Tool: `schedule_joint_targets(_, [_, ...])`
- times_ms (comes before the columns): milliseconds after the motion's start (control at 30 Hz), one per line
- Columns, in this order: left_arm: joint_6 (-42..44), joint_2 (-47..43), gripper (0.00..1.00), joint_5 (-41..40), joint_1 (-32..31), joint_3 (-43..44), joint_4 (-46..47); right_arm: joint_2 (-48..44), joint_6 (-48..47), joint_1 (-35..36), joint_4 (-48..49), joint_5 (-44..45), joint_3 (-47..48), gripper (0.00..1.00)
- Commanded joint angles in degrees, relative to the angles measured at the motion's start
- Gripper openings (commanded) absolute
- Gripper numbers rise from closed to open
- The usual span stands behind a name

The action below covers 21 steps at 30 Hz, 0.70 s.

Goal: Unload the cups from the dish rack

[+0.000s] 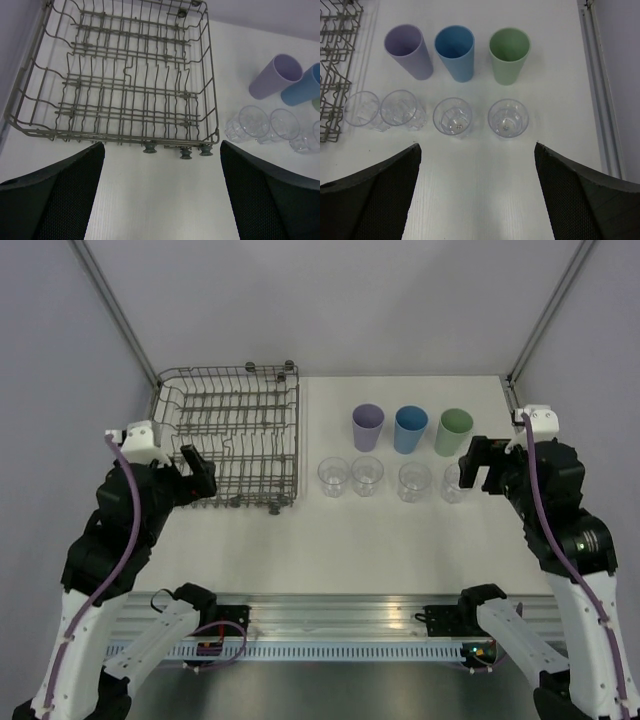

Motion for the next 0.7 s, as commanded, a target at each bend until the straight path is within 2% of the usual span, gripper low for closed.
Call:
schedule_joint_targets(0, [4.0, -1.8, 1.0, -1.7, 0.2, 5.7, -7.1, -5.8, -1.2, 1.5, 1.4, 1.1, -2.7, 0.98])
schedule_joint_targets(200, [5.1, -6.6, 1.0, -1.7, 0.2, 11.2, -13.5, -14.7, -1.1, 5.7, -2.1, 3.4, -3.3, 0.98])
schedule_joint_targets(467, [6.4, -16.0, 1.0, -2.6, 0.2, 5.9, -15.0, -22.7, -3.1, 8.5, -6.2, 12.6, -1.7, 0.98])
schedule_joint_targets(667, [8.4, -21.7, 1.0, -0.7, 0.2, 2.8, -15.0, -26.1, -4.1, 8.9, -7.8, 14.2, -2.7, 0.98])
